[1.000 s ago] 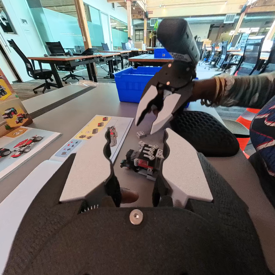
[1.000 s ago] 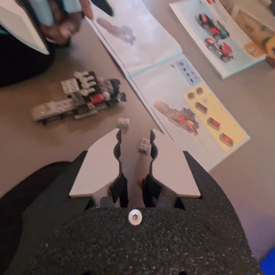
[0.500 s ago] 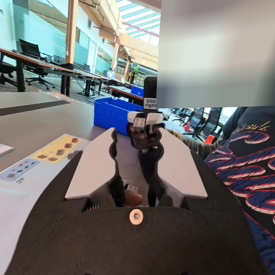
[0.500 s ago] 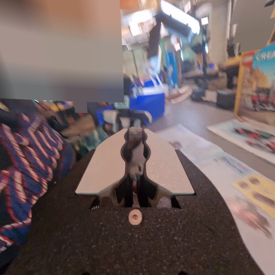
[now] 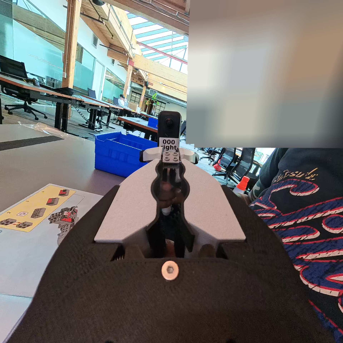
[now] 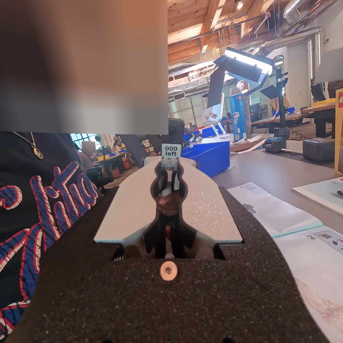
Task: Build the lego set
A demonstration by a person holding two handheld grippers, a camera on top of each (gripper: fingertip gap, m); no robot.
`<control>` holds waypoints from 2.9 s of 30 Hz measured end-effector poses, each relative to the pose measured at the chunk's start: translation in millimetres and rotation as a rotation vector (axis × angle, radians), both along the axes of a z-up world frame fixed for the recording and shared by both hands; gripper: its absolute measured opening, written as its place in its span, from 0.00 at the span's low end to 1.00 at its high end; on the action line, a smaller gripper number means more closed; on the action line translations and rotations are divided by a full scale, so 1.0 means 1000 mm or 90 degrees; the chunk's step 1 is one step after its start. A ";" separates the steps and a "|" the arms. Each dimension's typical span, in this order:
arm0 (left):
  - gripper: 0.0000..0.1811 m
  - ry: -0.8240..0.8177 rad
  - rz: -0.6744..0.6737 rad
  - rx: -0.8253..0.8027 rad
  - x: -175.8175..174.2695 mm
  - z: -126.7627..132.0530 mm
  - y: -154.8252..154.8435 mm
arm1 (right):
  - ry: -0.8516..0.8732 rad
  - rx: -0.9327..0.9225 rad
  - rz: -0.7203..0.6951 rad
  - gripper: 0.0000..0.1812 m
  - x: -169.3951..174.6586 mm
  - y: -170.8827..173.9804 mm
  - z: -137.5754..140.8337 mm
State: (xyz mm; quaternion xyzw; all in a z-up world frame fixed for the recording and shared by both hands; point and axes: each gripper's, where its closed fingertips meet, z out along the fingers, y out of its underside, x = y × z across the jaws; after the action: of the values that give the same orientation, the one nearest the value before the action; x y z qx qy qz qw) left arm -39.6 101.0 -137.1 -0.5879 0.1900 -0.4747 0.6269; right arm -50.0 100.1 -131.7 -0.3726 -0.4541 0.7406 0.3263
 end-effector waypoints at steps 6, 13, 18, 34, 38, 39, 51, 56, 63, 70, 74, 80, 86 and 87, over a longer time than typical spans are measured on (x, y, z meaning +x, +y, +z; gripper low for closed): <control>0.09 0.069 0.020 -0.004 -0.005 -0.014 0.000 | -0.094 0.052 -0.023 0.15 -0.004 0.002 -0.019; 0.09 0.096 0.058 -0.013 -0.027 -0.026 -0.002 | -0.391 0.265 -0.163 0.77 0.008 0.033 -0.086; 0.09 0.150 0.082 -0.003 -0.032 -0.036 -0.003 | -0.572 0.349 -0.229 0.40 0.039 0.067 -0.116; 0.09 0.169 0.113 -0.010 -0.038 -0.042 0.007 | -0.716 0.240 -0.326 0.14 0.043 0.076 -0.166; 0.09 0.154 0.098 -0.035 -0.038 -0.046 0.007 | -0.725 0.252 -0.330 0.13 0.038 0.079 -0.170; 0.09 0.154 0.093 -0.041 -0.037 -0.048 0.006 | -0.724 0.258 -0.321 0.09 0.037 0.078 -0.171; 0.09 0.253 -0.056 -0.092 -0.024 -0.068 -0.046 | -0.400 0.312 0.113 0.09 0.009 -0.037 -0.090; 0.09 0.322 -0.037 -0.067 -0.013 -0.080 -0.067 | -0.368 0.268 0.140 0.09 0.007 -0.057 -0.094; 0.09 0.372 0.000 -0.121 -0.007 -0.096 -0.084 | -0.370 0.313 0.137 0.09 0.015 -0.073 -0.111; 0.09 0.397 -0.040 -0.147 -0.001 -0.107 -0.088 | -0.362 0.349 0.149 0.09 0.014 -0.080 -0.117; 0.09 0.393 -0.045 -0.148 -0.001 -0.107 -0.089 | -0.363 0.349 0.150 0.09 0.013 -0.081 -0.118; 0.09 0.403 -0.050 -0.149 0.000 -0.109 -0.090 | -0.364 0.358 0.154 0.09 0.015 -0.083 -0.119; 0.09 0.411 -0.059 -0.149 0.001 -0.111 -0.092 | -0.363 0.362 0.159 0.09 0.016 -0.084 -0.120; 0.09 0.407 -0.060 -0.151 0.001 -0.111 -0.091 | -0.364 0.361 0.158 0.09 0.015 -0.084 -0.120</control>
State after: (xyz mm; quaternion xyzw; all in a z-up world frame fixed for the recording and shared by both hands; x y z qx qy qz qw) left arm -38.4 9.7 -247.7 -0.7663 0.3473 -0.3139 0.4400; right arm -34.7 15.9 -251.7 -0.4008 -0.7536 0.4869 0.1854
